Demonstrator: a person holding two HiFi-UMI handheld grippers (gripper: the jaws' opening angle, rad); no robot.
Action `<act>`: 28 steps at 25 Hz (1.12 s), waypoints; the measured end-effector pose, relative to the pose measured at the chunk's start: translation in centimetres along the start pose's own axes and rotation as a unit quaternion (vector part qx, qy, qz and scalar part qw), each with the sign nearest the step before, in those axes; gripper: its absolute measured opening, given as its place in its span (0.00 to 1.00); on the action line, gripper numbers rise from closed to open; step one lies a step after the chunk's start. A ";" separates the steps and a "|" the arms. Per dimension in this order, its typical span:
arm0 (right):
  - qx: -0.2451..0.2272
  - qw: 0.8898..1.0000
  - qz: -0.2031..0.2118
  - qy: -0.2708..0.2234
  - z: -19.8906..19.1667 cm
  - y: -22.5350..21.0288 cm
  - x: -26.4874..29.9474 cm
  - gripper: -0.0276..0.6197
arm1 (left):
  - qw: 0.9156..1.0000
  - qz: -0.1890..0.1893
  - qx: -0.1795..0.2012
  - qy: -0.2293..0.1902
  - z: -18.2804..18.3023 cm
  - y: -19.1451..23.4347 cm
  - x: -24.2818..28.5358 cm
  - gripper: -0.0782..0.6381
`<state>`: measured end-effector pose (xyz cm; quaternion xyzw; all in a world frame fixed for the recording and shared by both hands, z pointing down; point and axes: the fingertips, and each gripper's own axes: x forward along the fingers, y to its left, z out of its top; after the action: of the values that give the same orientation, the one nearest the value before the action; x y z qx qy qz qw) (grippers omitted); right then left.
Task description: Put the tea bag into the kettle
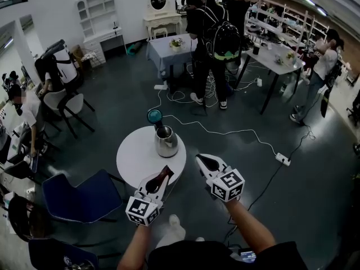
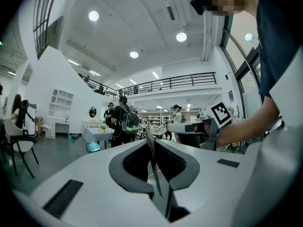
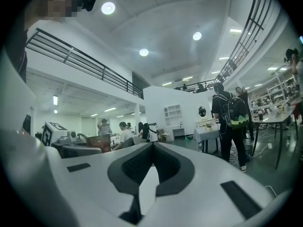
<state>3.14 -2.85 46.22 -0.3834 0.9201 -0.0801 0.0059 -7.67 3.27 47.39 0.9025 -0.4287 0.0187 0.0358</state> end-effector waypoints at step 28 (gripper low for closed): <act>0.001 0.999 -0.037 0.012 2.1 -4.6 14.9 0.07 | 0.999 -0.034 -0.017 0.002 1.9 15.4 7.8 0.16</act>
<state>-4.01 -16.87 45.61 -0.4160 0.9053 -0.0861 -0.0072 -14.68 -12.58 46.74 0.9158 -0.3980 0.0114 0.0529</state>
